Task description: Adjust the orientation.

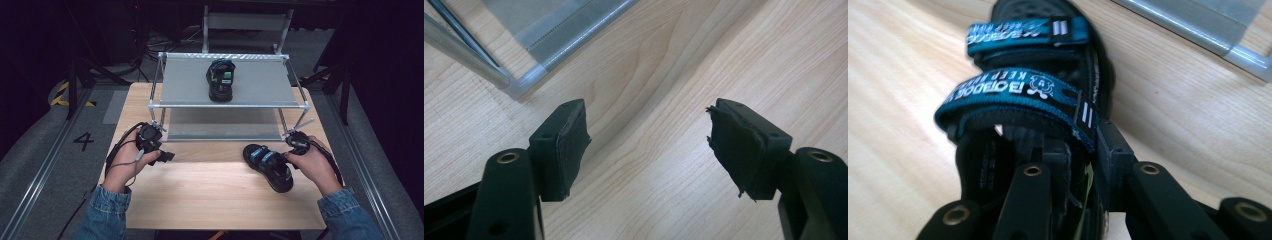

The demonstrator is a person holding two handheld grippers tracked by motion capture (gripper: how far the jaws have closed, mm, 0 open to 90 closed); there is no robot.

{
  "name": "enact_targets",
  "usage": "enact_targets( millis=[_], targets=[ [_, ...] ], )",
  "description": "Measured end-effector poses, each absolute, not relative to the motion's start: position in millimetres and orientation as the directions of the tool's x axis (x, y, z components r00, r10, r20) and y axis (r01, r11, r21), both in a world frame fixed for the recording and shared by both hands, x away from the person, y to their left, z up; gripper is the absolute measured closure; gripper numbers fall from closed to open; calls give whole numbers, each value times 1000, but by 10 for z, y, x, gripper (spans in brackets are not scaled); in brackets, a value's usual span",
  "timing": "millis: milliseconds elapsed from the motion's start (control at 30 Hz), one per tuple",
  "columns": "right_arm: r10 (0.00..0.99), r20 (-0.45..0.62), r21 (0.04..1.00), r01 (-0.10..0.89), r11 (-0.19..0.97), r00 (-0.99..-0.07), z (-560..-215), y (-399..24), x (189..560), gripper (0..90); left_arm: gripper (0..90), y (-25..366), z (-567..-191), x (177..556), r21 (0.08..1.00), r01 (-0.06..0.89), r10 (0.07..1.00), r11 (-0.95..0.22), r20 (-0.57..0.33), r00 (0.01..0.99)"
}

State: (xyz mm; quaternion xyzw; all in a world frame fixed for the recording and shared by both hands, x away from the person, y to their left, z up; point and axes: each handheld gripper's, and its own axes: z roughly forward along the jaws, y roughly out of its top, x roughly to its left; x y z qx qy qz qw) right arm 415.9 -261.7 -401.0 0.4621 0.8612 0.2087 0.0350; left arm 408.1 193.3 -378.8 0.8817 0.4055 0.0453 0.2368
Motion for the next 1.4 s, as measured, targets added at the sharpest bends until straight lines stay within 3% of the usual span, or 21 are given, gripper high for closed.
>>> enact_targets(
  millis=[100, 300, 433, 533, 600, 633, 667, 800, 833, 1000, 1400],
  targets=[
    [814, 153, 393, 790, 471, -561, -4025, -2639, 4215, 760, 318, 1928, -3799, 4087, 448, 697, 737, -561, -113, 666],
    [811, 146, 448, 769, 457, -567, -3866, -2724, 4032, 559, 318, 1905, -3813, 4092, 440, 696, 735, -567, -111, 669],
    [805, 122, 510, 733, 451, -580, -3664, -2781, 3779, 543, 318, 1895, -3825, 4087, 436, 698, 734, -569, -113, 669],
    [798, 115, 492, 732, 471, -591, -3616, -2784, 3600, 539, 319, 1889, -3824, 4087, 436, 693, 730, -574, -111, 675],
    [801, 92, 472, 734, 489, -592, -3633, -2793, 3530, 573, 320, 1884, -3828, 4088, 435, 693, 730, -574, -110, 674],
    [800, 74, 460, 732, 502, -595, -3650, -2797, 3520, 620, 320, 1881, -3831, 4089, 434, 695, 731, -574, -111, 673],
    [794, 58, 450, 726, 520, -605, -3664, -2802, 3520, 723, 321, 1877, -3835, 4088, 433, 696, 732, -573, -113, 672],
    [780, 56, 442, 716, 540, -623, -3674, -2789, 3516, 794, 325, 1875, -3846, 4089, 433, 690, 727, -581, -105, 678],
    [774, 38, 434, 708, 558, -633, -3656, -2757, 3501, 866, 325, 1876, -3857, 4086, 428, 694, 729, -579, -109, 676],
    [753, 36, 447, 684, 576, -657, -3604, -2640, 3440, 874, 326, 1892, -3860, 4092, 428, 691, 727, -582, -107, 678],
    [662, 160, 479, 644, 596, -732, -3685, -2240, 3239, 863, 324, 1881, -3871, 4104, 427, 691, 725, -583, -112, 680]
  ],
)
